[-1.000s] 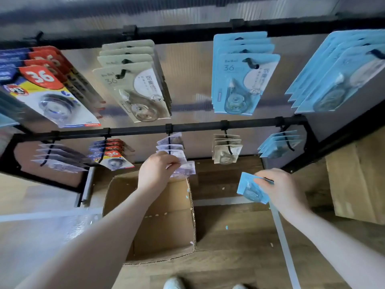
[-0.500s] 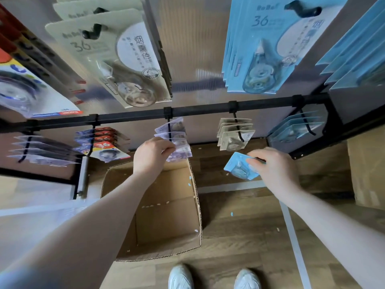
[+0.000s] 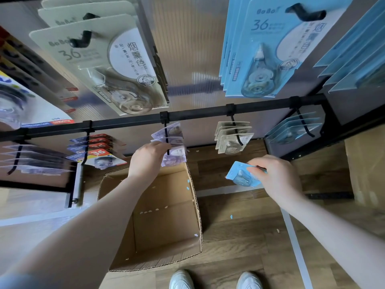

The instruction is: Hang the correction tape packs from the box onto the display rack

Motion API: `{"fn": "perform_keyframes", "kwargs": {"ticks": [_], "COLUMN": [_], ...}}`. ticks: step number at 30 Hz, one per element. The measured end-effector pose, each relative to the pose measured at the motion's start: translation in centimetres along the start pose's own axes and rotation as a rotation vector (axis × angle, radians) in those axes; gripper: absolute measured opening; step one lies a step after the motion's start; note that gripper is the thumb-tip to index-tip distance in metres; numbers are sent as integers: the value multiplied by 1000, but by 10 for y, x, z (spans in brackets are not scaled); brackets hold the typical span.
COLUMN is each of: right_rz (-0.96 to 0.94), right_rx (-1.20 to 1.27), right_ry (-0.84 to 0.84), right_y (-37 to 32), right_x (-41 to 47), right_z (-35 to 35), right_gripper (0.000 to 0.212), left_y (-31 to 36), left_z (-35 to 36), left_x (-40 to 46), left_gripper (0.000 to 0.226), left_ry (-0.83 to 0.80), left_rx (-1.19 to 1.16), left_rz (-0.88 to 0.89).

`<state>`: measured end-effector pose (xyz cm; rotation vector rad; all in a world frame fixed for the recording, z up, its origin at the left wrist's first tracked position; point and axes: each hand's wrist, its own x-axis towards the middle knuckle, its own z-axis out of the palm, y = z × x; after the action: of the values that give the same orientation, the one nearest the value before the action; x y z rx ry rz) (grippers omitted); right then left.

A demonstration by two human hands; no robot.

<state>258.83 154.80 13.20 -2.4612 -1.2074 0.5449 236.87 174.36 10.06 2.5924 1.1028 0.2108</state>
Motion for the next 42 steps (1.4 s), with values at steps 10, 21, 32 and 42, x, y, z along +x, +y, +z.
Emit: {"fn": "perform_keyframes", "kwargs": {"ticks": [10,21,32,42], "right_rz": [44,82,-29,-148], "right_rx": [-91,-166,-270,-281], "right_ry": [13,91,20,-5], "right_y": [9,20,85,126], "right_x": [-5,-15,7,30], "right_z": [-6,-56,-115,-129], "right_gripper": [13,13,18,21], "left_y": [-1,29,108,170], "left_z": [-5,-27,-9,14], "left_x": [2,-16,-40,-44], "left_gripper": [39,21,18,39], "left_ry": [34,14,147,146], "left_rx": [147,139,98,76], "left_rz": [103,79,-88,-46]}}
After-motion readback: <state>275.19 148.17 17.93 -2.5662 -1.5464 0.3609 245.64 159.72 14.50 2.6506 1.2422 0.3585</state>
